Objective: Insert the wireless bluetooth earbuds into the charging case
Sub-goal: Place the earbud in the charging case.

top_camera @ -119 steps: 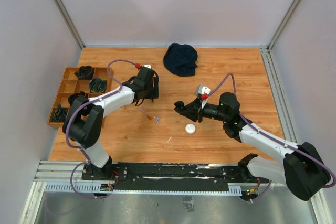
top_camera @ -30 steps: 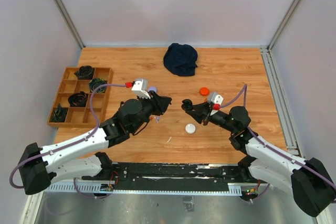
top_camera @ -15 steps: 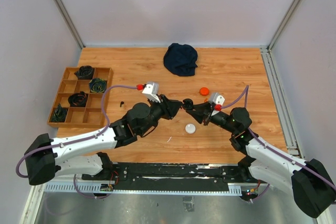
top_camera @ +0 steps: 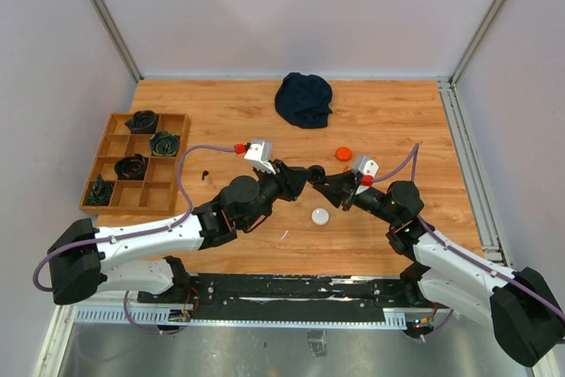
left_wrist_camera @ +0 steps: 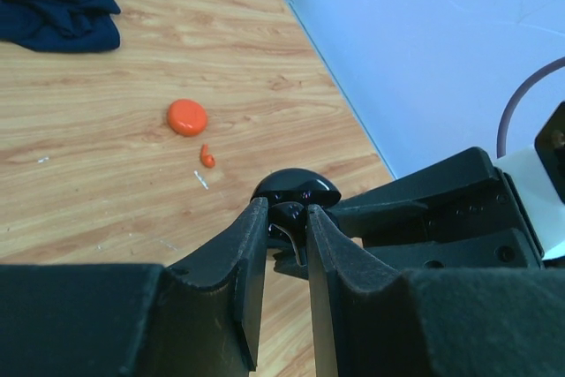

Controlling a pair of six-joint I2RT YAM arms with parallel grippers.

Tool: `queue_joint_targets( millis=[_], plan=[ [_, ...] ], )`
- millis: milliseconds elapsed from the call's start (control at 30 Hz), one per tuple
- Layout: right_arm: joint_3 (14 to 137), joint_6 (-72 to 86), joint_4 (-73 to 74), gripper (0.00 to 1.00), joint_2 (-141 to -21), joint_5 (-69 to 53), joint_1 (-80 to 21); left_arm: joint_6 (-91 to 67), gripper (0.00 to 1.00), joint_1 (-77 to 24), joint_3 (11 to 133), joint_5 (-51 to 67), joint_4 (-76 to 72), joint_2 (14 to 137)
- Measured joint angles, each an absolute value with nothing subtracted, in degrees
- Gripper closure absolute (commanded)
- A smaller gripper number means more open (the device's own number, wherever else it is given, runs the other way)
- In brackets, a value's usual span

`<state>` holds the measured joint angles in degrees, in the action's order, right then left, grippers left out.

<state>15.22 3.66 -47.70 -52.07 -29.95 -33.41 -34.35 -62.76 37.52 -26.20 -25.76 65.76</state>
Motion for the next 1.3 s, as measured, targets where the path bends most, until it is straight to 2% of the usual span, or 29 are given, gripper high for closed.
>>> queue_joint_targets(
  millis=[1300],
  plan=[
    [15.2, 3.7, -47.7, 0.98, -51.1, -28.9, -33.4, -28.0, 0.73, -67.0, 40.0, -37.9, -32.9, 73.4]
  ],
)
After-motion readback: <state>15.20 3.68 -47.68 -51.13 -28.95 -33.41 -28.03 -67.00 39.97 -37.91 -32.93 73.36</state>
